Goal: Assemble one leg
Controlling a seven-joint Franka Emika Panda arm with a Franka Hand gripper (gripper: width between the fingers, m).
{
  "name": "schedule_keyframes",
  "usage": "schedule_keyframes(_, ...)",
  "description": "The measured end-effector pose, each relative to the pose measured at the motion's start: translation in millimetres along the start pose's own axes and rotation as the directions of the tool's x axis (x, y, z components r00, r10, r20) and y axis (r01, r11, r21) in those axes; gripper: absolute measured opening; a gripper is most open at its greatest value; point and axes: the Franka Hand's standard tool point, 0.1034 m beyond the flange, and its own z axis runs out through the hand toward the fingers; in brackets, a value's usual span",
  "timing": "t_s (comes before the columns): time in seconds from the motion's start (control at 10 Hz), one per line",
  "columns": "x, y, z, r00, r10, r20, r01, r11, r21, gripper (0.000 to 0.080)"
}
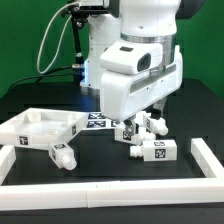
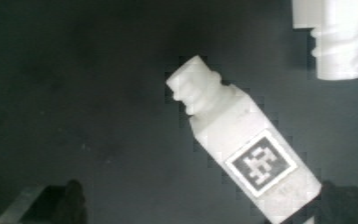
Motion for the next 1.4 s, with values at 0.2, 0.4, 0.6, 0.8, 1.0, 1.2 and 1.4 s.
schedule_keyframes(0.2,0.0,0.0,0.0,1.0,0.0,0.0,0.0,1.0,0.0,0.0649)
schedule_keyframes(0.4,0.0,0.0,0.0,1.0,0.0,0.0,0.0,1.0,0.0,0.0649)
schedule_keyframes(0.6,3.1,-0.5,-1.7,0.998,-0.058,-0.009,0.058,0.998,-0.011,0.0649)
schedule_keyframes(0.8,22.6,-11.0,5.5,0.982,-0.187,-0.038,0.184,0.981,-0.066,0.0649)
schedule_keyframes(1.0,24.6,-20.2,13.4,0.977,-0.207,-0.045,0.204,0.976,-0.073,0.0649)
schedule_keyframes(1.2,24.1,-19.5,14.3,0.978,-0.206,-0.045,0.202,0.977,-0.073,0.0649)
schedule_keyframes(1.4,23.1,-31.0,32.4,0.981,-0.188,-0.043,0.185,0.981,-0.058,0.0649)
